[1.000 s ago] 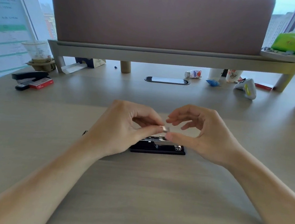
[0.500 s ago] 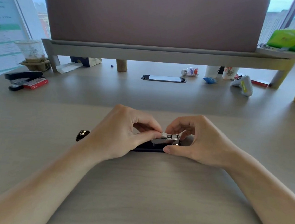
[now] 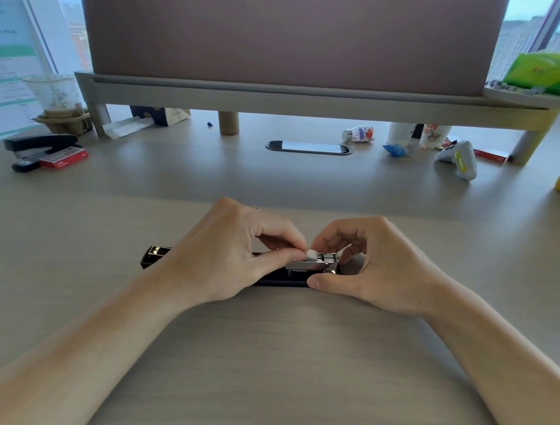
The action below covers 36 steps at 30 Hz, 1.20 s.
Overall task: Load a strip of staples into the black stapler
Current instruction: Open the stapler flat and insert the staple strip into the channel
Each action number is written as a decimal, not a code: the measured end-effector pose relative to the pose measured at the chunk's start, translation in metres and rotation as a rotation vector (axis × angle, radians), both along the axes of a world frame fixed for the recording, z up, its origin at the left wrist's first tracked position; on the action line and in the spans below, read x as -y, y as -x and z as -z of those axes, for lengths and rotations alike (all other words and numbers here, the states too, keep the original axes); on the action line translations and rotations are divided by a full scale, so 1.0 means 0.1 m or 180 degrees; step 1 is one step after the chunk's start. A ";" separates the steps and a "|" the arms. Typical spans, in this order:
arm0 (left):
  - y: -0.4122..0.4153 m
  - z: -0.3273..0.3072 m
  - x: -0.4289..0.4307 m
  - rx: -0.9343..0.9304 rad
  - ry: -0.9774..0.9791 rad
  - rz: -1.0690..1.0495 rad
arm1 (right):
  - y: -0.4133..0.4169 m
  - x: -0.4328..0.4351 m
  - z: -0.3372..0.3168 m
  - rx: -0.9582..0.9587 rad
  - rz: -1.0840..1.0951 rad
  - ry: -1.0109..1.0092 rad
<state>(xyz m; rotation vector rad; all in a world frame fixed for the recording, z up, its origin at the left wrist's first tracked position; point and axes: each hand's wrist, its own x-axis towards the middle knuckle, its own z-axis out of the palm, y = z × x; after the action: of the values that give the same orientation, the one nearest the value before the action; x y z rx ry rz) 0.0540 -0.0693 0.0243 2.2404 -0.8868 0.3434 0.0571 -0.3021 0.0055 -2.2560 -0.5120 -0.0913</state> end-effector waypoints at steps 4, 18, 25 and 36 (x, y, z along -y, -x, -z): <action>-0.01 0.00 0.00 -0.0011 -0.0020 0.0004 | 0.00 0.00 0.00 0.0001 0.0018 0.0014; -0.02 0.00 -0.11 -0.0126 -0.0395 -0.0272 | -0.01 0.00 -0.01 0.0046 -0.0033 -0.0001; -0.01 0.01 -0.09 -0.0028 -0.0665 -0.0305 | -0.01 0.00 -0.01 0.0051 -0.0060 -0.0011; 0.01 0.01 -0.02 -0.0153 -0.0544 -0.0207 | -0.02 0.00 0.01 0.0031 -0.0046 -0.0033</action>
<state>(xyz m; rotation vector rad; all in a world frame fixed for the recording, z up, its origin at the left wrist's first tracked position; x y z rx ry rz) 0.0533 -0.0672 0.0229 2.4283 -0.8472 0.2505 0.0587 -0.3022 0.0044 -2.2423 -0.5317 -0.0973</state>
